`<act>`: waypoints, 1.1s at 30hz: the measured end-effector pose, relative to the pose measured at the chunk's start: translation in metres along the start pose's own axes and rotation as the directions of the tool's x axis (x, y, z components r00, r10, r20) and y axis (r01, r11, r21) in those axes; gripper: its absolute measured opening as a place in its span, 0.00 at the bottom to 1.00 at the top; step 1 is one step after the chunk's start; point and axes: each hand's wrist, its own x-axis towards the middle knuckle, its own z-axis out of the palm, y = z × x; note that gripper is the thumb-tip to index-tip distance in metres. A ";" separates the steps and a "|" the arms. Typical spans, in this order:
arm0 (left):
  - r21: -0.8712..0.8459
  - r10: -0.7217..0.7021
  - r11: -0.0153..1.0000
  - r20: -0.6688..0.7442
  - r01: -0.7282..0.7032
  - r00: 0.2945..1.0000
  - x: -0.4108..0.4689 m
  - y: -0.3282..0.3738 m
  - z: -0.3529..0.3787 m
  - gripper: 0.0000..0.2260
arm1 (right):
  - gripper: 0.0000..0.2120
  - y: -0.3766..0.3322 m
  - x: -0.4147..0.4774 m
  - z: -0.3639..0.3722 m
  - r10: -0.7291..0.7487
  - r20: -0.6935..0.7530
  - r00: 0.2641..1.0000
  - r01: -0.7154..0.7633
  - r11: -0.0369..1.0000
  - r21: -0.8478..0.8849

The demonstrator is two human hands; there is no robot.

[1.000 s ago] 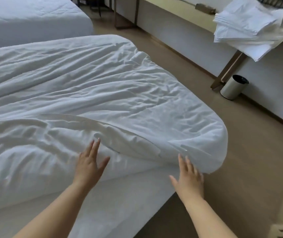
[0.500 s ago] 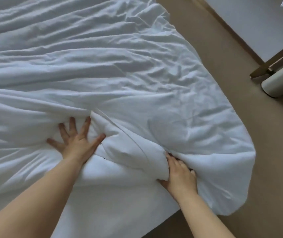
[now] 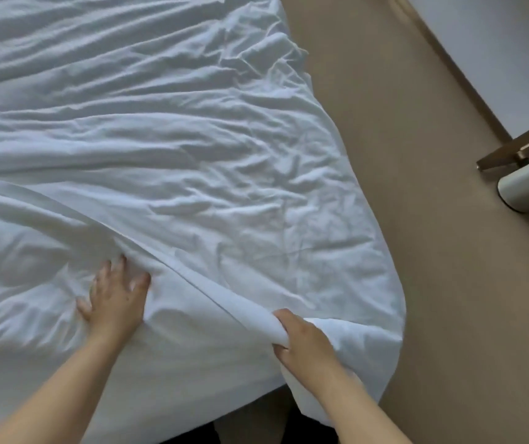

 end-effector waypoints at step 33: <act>-0.747 -0.608 0.540 -0.026 0.388 0.794 -0.163 0.200 0.163 0.36 | 0.15 0.051 0.127 -0.225 -0.401 0.475 0.783 0.323 0.915 0.241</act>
